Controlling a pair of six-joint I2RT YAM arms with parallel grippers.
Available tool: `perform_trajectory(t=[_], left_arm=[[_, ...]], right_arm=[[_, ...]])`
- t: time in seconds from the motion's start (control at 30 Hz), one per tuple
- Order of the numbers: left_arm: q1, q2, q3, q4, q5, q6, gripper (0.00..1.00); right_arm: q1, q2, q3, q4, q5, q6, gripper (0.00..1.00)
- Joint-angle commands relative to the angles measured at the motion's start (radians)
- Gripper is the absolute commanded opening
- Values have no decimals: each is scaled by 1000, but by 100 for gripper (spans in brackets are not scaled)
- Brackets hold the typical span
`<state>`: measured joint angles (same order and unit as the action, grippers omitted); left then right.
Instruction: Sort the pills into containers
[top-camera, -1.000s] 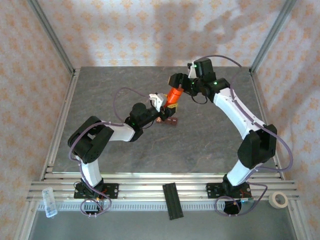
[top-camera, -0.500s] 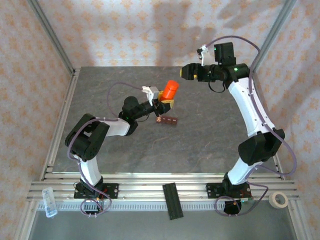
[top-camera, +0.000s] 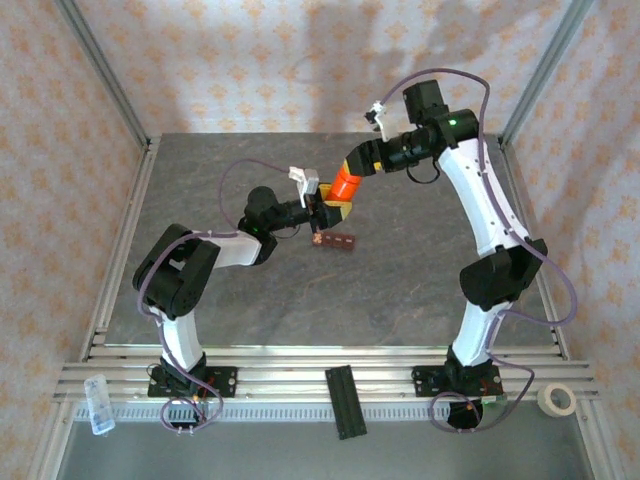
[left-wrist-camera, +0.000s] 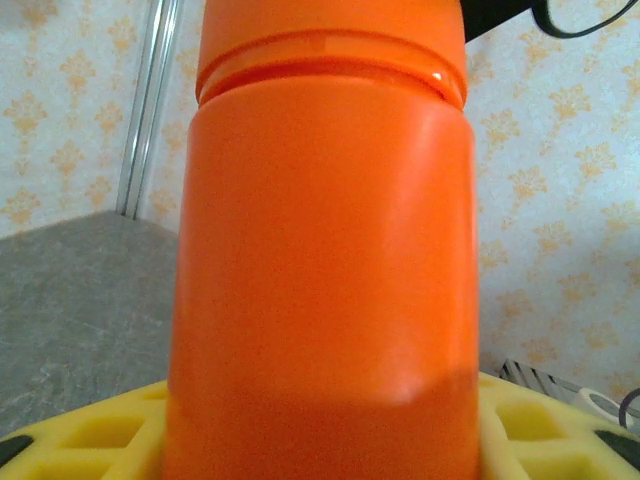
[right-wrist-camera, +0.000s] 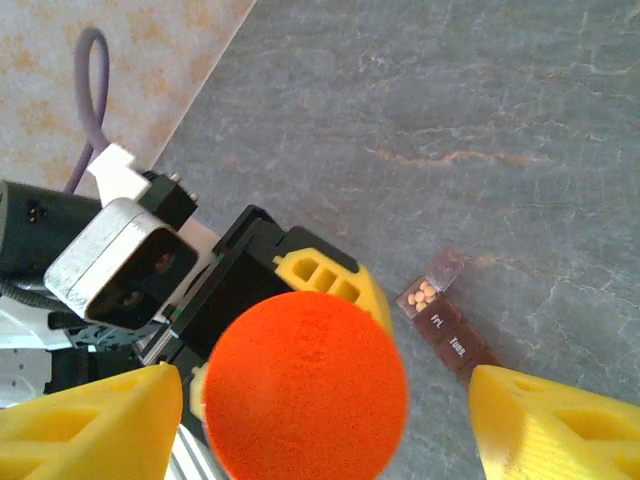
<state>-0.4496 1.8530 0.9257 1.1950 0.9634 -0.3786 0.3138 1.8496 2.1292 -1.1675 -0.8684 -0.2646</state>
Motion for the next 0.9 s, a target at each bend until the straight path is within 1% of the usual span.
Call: perform_trajectory(t=[0.0,0.2,0.33,0.47,0.67,0.77,0.87], left_arm=[[9,14,33,60,40,-28,0],[9,14,36,60,43,-32,0],[9,12,39,59,48,-34,0],[10,14,43,59,49,-35,0],[9,20,53,58,55,-42,0],[9,22,56,57,57,-45,0],[10,23,58,58,58,-45,0]], right_arm=[[8,2,28,-47,32,-30,73],[9,4,16,-28,26,-10,64],[9,11,12,-29,20,-7,62],[14,20,7,-30,17,-5,55],[20,26,-7,-26,21,-2,56],[21,26,-12,-18,29,5,55],[25,33,-12,-17,34,15,49]])
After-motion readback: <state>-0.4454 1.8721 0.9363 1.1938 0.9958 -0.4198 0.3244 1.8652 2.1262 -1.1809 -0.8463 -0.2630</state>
